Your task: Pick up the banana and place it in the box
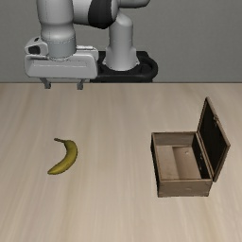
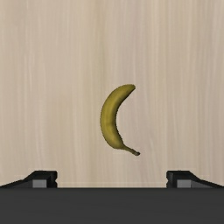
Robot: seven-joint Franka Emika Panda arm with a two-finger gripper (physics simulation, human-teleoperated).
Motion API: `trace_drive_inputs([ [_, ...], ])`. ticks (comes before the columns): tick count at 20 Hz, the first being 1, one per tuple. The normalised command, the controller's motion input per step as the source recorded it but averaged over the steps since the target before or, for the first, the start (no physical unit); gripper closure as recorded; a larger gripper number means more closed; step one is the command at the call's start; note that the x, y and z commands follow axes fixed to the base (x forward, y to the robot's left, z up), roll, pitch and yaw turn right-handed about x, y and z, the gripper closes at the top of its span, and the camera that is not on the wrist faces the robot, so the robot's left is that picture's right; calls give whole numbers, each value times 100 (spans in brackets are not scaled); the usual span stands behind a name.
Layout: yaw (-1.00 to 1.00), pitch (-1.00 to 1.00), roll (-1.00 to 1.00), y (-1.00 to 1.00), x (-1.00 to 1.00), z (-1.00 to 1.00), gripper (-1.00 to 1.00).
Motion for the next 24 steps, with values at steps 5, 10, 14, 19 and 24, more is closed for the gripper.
trace_drive_inputs([
  [5,0,0,0,0,40,-60,-100],
  [10,0,0,0,0,0,-100,-100],
  [14,0,0,0,0,0,-100,-100],
  [19,0,0,0,0,0,-100,-100],
  [24,0,0,0,0,0,-100,-100],
])
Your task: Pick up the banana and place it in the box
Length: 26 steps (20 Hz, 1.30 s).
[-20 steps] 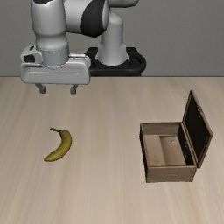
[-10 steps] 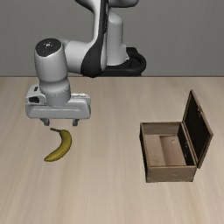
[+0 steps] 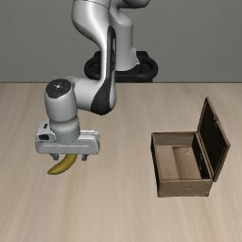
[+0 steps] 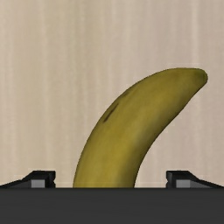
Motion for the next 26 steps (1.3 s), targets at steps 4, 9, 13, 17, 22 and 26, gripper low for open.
trace_drive_inputs([
  [4,0,0,0,0,0,-25,100],
  [9,0,0,0,0,0,0,100],
  [13,0,0,0,0,0,75,100],
  [17,0,0,0,0,0,100,100],
  [22,0,0,0,0,0,100,100],
  [26,0,0,0,0,0,100,100],
])
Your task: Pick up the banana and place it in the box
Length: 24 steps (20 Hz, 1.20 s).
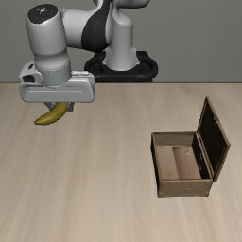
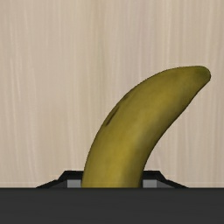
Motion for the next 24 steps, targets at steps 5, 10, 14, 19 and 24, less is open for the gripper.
trace_drive_inputs([
  [5,0,0,0,40,0,60,100],
  [10,0,0,0,100,0,0,100],
  [14,0,0,0,100,0,0,100],
  [19,0,0,0,100,0,0,100],
  [24,0,0,0,100,0,0,100],
])
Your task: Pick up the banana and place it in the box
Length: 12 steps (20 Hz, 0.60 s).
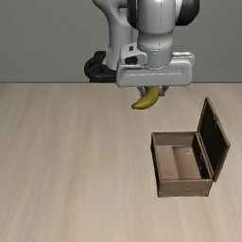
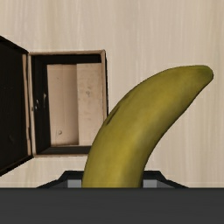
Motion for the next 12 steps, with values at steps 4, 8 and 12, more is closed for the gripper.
trace_drive_inputs([
  [4,0,0,0,100,0,0,100],
  [8,0,0,0,50,50,0,100],
  [12,0,0,0,0,100,0,100],
])
